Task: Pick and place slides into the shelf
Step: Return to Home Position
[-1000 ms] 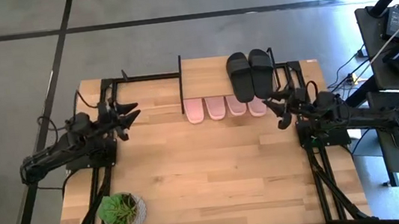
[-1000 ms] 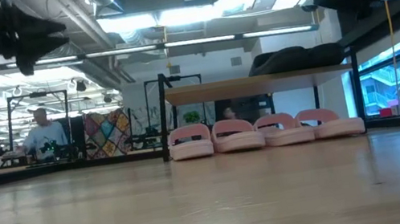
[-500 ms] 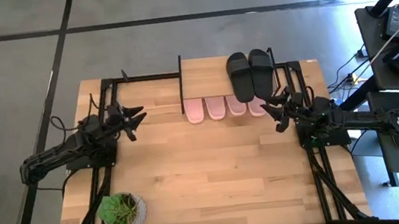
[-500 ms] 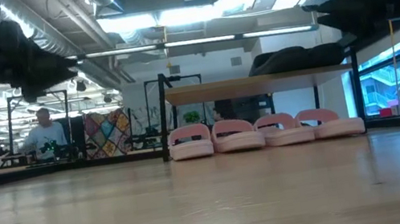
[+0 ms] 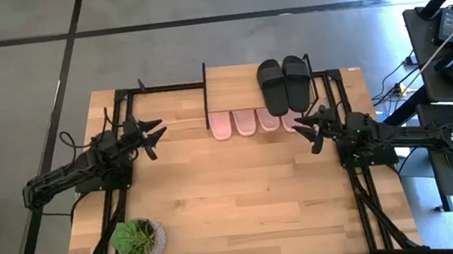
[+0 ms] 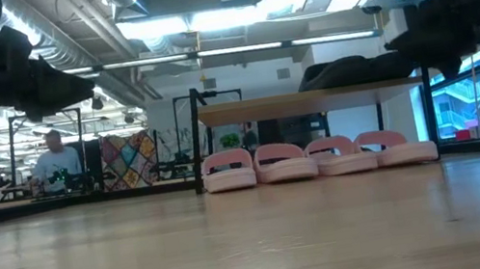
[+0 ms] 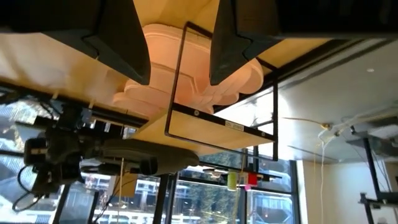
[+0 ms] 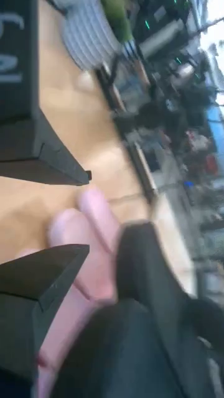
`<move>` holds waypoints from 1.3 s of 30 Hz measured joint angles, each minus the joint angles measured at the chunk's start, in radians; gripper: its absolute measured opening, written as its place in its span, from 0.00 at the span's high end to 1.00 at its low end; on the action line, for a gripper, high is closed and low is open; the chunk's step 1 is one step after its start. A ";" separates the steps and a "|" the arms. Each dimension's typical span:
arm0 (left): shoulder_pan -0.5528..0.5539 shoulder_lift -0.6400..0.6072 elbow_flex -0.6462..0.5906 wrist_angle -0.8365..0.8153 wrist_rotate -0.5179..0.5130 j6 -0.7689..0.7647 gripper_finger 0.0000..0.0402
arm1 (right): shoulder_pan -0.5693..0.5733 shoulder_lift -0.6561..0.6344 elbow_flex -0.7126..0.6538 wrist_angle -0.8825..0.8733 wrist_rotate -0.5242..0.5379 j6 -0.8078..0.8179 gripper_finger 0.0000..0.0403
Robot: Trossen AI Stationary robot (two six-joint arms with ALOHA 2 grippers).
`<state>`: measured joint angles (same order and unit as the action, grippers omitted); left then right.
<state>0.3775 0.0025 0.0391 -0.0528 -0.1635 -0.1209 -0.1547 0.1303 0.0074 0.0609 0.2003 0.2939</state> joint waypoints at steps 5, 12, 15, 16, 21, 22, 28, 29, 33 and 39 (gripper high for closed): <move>0.000 0.000 0.000 0.000 0.000 -0.027 0.61 | 0.000 0.001 0.001 -0.047 -0.214 -0.003 0.59; 0.000 0.000 0.000 0.000 0.000 -0.027 0.61 | 0.000 0.006 0.002 -0.039 -0.262 -0.012 0.59; 0.000 0.000 0.000 0.000 0.000 -0.027 0.61 | 0.000 0.006 0.002 -0.039 -0.263 -0.009 0.59; 0.000 0.000 0.000 0.000 0.000 -0.027 0.61 | 0.000 0.006 0.002 -0.039 -0.263 -0.009 0.59; 0.000 0.000 0.000 0.000 0.000 -0.026 0.61 | 0.000 0.006 0.002 -0.039 -0.263 -0.010 0.59; 0.000 0.000 0.000 0.000 0.000 -0.026 0.61 | 0.000 0.006 0.002 -0.039 -0.263 -0.011 0.59; 0.000 0.000 0.000 0.000 0.000 -0.026 0.61 | 0.000 0.006 0.002 -0.038 -0.265 -0.011 0.59; 0.000 0.000 0.000 0.000 0.000 -0.026 0.61 | 0.000 0.006 0.002 -0.038 -0.265 -0.010 0.59; 0.000 0.000 0.000 0.000 0.000 -0.026 0.61 | 0.000 0.006 0.002 -0.038 -0.265 -0.011 0.59; 0.000 0.000 0.000 0.000 0.000 -0.026 0.61 | 0.000 0.006 0.002 -0.038 -0.265 -0.010 0.59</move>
<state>0.3775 0.0025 0.0391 -0.0525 -0.1635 -0.1471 -0.1551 0.1364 0.0090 0.0231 -0.0647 0.2835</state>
